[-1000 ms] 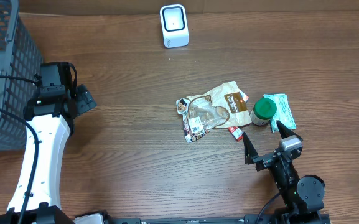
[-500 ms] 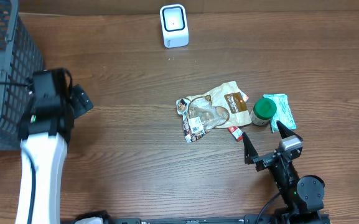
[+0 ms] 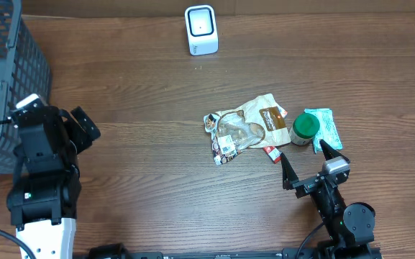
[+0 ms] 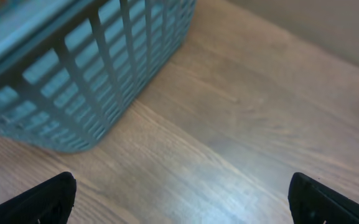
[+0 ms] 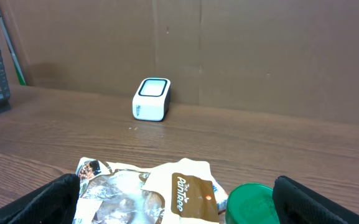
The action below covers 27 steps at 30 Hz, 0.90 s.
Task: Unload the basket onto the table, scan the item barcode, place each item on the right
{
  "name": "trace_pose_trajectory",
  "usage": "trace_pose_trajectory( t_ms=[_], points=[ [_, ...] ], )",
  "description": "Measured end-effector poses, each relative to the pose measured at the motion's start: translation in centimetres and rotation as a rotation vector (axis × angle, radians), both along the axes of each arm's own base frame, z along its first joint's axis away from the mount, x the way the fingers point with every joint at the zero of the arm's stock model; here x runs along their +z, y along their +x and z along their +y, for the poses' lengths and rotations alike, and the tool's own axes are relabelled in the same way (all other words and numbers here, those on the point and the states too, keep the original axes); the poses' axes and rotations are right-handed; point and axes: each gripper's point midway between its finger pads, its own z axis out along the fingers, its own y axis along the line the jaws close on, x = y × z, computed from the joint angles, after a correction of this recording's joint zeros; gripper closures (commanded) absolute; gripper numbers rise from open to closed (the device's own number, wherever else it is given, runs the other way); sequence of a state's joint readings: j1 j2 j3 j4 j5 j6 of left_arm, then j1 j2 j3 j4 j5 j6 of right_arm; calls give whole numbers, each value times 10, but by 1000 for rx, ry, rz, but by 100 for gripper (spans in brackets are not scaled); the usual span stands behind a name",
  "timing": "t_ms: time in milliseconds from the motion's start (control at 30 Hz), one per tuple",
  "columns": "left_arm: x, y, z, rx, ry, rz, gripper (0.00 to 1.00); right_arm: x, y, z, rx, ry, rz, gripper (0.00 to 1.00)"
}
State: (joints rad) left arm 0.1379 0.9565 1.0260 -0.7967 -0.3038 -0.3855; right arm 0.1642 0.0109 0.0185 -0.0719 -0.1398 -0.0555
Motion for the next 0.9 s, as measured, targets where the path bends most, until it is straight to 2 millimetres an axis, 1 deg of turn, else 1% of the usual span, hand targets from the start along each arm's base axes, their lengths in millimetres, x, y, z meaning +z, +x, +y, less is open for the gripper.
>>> trace_pose_trajectory(
  t_ms=[67, 167, 267, 367, 700, 833, 900],
  points=[
    [-7, -4, -2, -4, -1, 11, 0, 0, 0, 0, 0, 0, 0, 0],
    [-16, -14, -10, -29, 0, 12, 0, 0, 0, 0, -1, 0, 1, 0],
    [-32, -27, -20, -65, 1, 18, 0, 0, 0, 0, -2, 0, 1, 0],
    [-50, -39, -27, -88, 0, 33, 0, 0, 0, 0, -2, 0, 1, 0],
    [-111, -73, -29, -90, -6, 93, 0, 0, 0, 0, -2, -1, 1, 0],
    [-127, -82, -29, -90, -6, 97, 0, 0, 0, 0, -2, 0, 0, 0],
    [-132, -86, -30, -90, -6, 95, 0, 0, 0, 0, -2, -1, 1, 0]
  ],
)
